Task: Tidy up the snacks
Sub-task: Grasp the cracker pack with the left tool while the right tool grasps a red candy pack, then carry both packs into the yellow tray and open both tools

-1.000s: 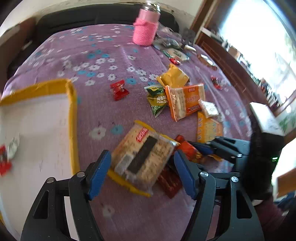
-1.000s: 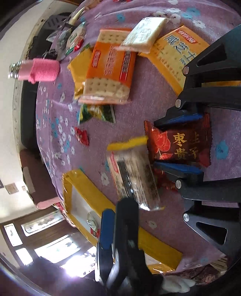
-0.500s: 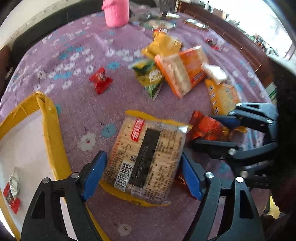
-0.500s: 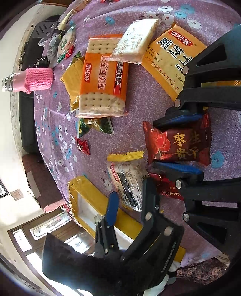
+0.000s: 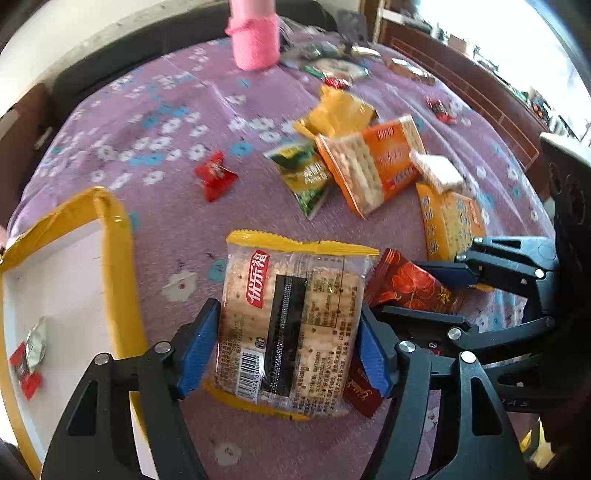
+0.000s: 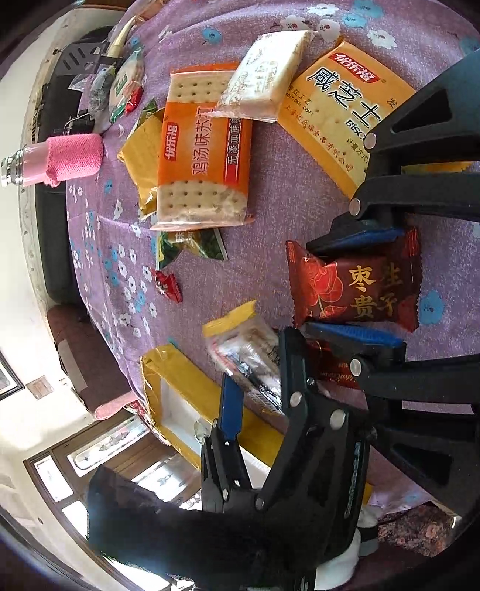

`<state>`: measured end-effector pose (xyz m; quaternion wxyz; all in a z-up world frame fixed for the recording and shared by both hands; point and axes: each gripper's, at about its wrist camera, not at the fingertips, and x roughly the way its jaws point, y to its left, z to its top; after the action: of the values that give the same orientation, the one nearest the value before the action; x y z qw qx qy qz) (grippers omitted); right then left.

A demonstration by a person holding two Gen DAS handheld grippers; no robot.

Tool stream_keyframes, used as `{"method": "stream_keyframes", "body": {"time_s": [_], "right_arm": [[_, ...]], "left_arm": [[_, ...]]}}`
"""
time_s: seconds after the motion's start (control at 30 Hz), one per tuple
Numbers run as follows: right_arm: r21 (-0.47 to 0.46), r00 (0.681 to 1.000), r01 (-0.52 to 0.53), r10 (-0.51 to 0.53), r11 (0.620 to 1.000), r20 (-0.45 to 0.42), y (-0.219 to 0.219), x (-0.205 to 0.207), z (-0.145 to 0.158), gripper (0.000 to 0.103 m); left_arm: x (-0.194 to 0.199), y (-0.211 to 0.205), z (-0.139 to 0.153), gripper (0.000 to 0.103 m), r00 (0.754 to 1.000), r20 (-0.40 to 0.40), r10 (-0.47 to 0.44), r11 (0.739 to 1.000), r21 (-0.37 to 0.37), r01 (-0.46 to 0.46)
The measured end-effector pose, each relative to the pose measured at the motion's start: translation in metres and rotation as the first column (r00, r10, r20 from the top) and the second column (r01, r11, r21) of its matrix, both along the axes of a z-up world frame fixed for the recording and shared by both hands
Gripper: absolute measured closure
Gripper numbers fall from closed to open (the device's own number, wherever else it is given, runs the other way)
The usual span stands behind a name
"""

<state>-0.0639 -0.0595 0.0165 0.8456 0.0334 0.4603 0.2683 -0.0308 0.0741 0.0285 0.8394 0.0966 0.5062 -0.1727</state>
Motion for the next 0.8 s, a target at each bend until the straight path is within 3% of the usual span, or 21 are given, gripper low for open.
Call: {"method": "stream_keyframes", "body": {"time_s": [0.23,0.4,0.6,0.8], "right_arm": [[0.077,1.0,0.013,-0.014,0.997,0.01,-0.008,0.0,0.006,0.066],[0.117,0.999,0.024,-0.027,0.993,0.023,-0.011,-0.001,0.01,0.067],[0.18,0.999,0.039,-0.038,0.983,-0.007,-0.008,0.0,0.022,0.067],[0.196,0.998,-0.048,0.042,0.979,0.036,0.047,0.001,0.074,0.067]], "left_arm": [[-0.031,0.035,0.038,0.034,0.991,0.08,0.107,0.98,-0.175,-0.092],[-0.067,0.089,0.07,0.034,0.956,0.154,0.25,0.935,-0.295,-0.197],[-0.094,0.18,0.08,0.034,0.872,0.166,0.46,0.866,-0.303,-0.398],[-0.087,0.236,0.064,0.034,0.829,0.156,0.537,0.836,-0.233,-0.497]]}}
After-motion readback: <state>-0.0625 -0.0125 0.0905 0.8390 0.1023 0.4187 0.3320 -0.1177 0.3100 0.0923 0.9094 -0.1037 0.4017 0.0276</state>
